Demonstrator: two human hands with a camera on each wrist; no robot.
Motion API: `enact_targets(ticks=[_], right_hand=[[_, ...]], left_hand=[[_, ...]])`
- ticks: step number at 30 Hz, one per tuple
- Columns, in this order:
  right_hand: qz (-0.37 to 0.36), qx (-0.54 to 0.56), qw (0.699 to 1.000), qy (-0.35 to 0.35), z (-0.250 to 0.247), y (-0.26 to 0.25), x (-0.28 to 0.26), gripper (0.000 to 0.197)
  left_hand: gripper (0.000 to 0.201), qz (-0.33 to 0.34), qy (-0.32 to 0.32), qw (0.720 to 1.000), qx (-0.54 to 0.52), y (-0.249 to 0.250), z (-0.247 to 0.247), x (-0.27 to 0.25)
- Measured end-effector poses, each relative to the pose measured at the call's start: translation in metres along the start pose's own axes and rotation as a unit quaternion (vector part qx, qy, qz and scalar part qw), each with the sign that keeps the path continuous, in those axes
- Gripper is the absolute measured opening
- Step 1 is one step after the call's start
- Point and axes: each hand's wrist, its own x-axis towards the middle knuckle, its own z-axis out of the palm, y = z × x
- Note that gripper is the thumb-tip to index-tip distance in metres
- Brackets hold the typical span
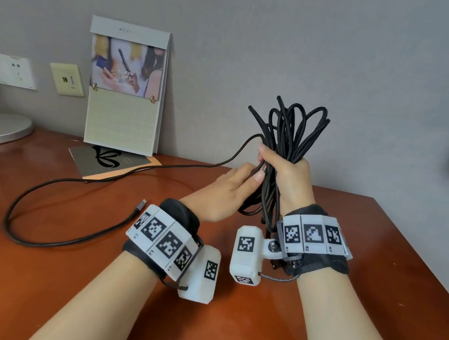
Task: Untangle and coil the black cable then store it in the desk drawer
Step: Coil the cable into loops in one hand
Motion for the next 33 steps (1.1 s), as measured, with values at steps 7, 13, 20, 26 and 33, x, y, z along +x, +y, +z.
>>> enact_targets(ticks=[7,13,20,26,33], right_hand=[[-0.037,-0.001,0.999,-0.040,0.000,-0.004,-0.003,0.026],[-0.045,0.008,0.989,-0.141,0.010,-0.006,-0.014,0.019],[-0.080,-0.027,0.969,-0.232,0.031,0.001,-0.027,0.033],[-0.087,-0.036,0.962,-0.255,0.033,0.000,-0.030,0.025],[-0.116,-0.069,0.947,-0.291,0.035,0.000,-0.030,0.027]], left_hand=[[0.033,-0.061,0.226,0.971,-0.040,0.001,-0.033,-0.004],[0.051,-0.025,0.311,0.950,0.022,-0.023,-0.053,-0.004],[0.052,0.000,0.287,0.957,0.040,-0.034,-0.055,-0.004],[0.044,-0.065,0.280,0.955,0.070,-0.046,-0.058,-0.004],[0.013,-0.065,0.335,0.940,0.029,-0.043,-0.057,-0.008]])
